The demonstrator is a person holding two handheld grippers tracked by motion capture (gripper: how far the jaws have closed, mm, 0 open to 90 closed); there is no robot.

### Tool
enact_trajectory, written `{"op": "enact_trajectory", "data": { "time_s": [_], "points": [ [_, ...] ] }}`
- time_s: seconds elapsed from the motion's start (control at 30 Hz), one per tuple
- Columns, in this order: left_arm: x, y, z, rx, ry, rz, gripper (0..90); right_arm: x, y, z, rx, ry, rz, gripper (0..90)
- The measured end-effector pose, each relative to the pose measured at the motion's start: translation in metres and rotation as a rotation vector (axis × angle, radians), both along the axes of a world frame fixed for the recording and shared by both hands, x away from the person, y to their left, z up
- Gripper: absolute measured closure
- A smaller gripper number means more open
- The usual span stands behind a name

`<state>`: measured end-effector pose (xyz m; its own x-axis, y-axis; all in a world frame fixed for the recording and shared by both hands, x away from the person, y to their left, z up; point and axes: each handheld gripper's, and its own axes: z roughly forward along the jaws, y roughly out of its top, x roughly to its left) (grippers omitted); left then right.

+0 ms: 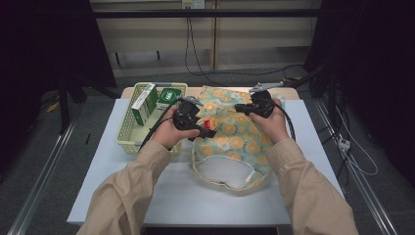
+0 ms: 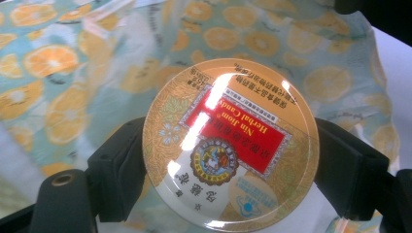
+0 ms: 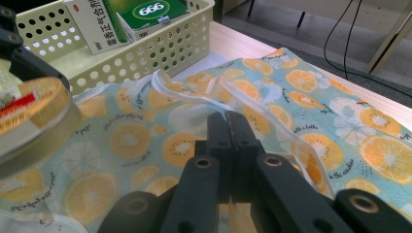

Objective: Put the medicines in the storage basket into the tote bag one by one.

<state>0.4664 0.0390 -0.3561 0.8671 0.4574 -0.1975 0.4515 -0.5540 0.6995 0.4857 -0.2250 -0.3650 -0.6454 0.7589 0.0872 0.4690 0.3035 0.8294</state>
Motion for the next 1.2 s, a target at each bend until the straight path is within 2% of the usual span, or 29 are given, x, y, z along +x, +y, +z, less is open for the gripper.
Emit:
{"op": "enact_trajectory", "data": {
  "time_s": [0.1,0.13,0.2,0.3,0.4,0.73,0.87,1.13,1.2],
  "points": [
    [-0.003,-0.006,-0.002,0.000,-0.005,-0.009,20.3,0.000,0.000,0.000,-0.002,0.003,0.000,90.0],
    [-0.005,-0.011,-0.003,0.024,-0.019,-0.024,20.3,0.000,0.001,0.000,0.000,0.001,0.001,90.0],
    [-0.007,-0.015,-0.005,0.027,-0.020,-0.035,20.4,0.000,0.001,-0.001,0.007,0.002,0.001,90.0],
    [-0.008,-0.019,-0.008,0.023,-0.013,-0.036,20.3,0.001,0.002,-0.002,0.006,0.005,0.003,90.0],
    [-0.008,-0.026,-0.017,0.017,-0.002,-0.033,20.3,0.001,0.003,-0.003,0.005,0.008,0.006,90.0],
    [-0.009,-0.046,-0.033,0.002,-0.012,-0.036,20.3,0.002,0.001,-0.006,0.006,0.014,0.005,90.0],
    [-0.005,-0.051,-0.040,0.012,-0.017,-0.029,20.3,0.003,0.001,-0.006,0.009,0.015,0.001,90.0],
    [0.005,-0.059,-0.058,0.015,0.001,0.010,20.3,0.005,0.001,-0.009,0.016,0.011,-0.006,90.0],
    [0.007,-0.061,-0.063,0.020,-0.010,0.018,20.3,0.006,0.001,-0.010,0.013,0.011,-0.007,90.0]
  ]
}}
